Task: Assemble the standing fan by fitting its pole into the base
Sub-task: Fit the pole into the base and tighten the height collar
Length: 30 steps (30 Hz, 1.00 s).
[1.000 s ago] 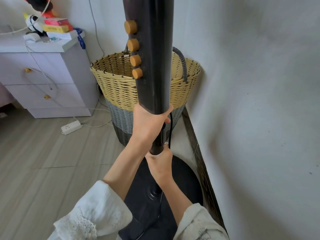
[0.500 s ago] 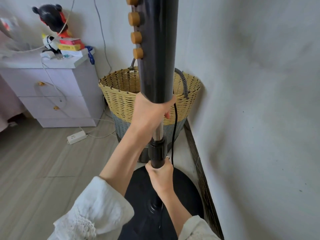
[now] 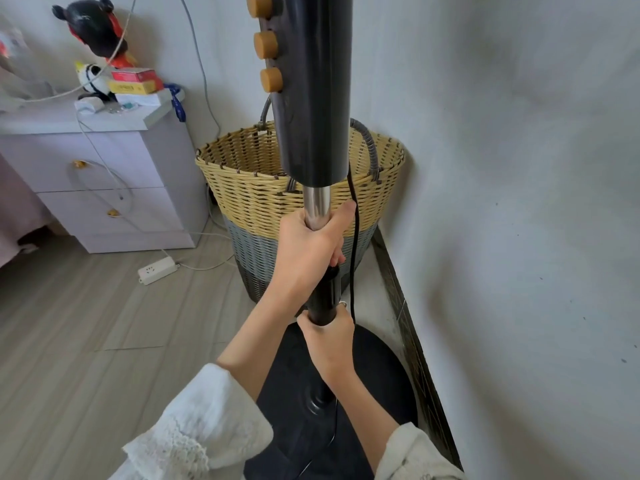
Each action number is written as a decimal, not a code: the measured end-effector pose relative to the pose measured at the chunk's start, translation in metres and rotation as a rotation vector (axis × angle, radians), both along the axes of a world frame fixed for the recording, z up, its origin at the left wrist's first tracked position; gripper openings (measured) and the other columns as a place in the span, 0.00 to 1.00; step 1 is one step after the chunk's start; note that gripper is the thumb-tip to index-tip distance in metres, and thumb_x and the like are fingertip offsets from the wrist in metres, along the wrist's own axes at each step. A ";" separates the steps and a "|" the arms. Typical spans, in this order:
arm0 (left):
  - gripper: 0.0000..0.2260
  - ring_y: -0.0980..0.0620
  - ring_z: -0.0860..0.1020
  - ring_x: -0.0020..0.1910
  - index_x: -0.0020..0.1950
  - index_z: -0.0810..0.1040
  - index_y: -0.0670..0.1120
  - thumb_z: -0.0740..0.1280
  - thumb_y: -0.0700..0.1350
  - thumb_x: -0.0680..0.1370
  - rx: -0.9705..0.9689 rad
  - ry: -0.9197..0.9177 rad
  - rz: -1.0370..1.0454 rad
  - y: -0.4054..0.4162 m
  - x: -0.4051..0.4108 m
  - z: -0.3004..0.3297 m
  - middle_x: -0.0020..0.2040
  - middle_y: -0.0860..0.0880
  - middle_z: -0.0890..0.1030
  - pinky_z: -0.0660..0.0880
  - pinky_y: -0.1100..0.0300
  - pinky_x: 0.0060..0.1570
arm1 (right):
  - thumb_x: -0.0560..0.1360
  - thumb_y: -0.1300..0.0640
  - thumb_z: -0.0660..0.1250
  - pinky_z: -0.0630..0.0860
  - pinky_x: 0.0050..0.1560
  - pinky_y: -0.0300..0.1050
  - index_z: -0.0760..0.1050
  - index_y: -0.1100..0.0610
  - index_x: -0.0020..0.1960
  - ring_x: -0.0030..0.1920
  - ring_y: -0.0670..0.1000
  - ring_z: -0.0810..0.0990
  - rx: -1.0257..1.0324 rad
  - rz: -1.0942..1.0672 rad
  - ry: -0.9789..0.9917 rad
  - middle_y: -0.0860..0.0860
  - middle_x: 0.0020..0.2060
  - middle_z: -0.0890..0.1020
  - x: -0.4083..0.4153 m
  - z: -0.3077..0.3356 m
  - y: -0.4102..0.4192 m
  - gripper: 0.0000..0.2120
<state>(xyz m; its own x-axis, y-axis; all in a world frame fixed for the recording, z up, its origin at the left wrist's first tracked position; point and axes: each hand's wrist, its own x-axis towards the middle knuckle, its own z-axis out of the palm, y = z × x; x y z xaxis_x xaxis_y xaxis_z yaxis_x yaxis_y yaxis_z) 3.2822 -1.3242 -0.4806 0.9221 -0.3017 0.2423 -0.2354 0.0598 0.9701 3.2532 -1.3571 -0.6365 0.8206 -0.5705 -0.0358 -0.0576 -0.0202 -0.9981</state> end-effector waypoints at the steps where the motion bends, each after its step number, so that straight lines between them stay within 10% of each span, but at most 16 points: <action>1: 0.19 0.54 0.67 0.19 0.25 0.68 0.50 0.67 0.45 0.75 -0.013 0.022 0.006 -0.001 0.001 0.000 0.18 0.53 0.68 0.71 0.61 0.24 | 0.65 0.62 0.71 0.77 0.44 0.48 0.70 0.49 0.39 0.37 0.51 0.76 0.001 0.008 0.005 0.52 0.36 0.77 0.000 0.000 0.000 0.12; 30: 0.16 0.53 0.68 0.19 0.28 0.71 0.44 0.66 0.43 0.75 -0.110 -0.082 -0.118 -0.001 0.010 0.025 0.20 0.51 0.71 0.73 0.59 0.29 | 0.65 0.62 0.70 0.68 0.26 0.29 0.68 0.48 0.36 0.25 0.39 0.73 -0.046 0.021 -0.042 0.45 0.27 0.73 0.001 -0.001 -0.003 0.13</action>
<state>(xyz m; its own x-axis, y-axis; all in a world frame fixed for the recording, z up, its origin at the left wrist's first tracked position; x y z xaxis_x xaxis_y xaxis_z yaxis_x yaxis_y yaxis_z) 3.2922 -1.3249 -0.4551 0.8579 -0.3738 0.3525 -0.2983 0.1962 0.9341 3.2543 -1.3603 -0.6377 0.8328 -0.5531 0.0251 -0.0146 -0.0671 -0.9976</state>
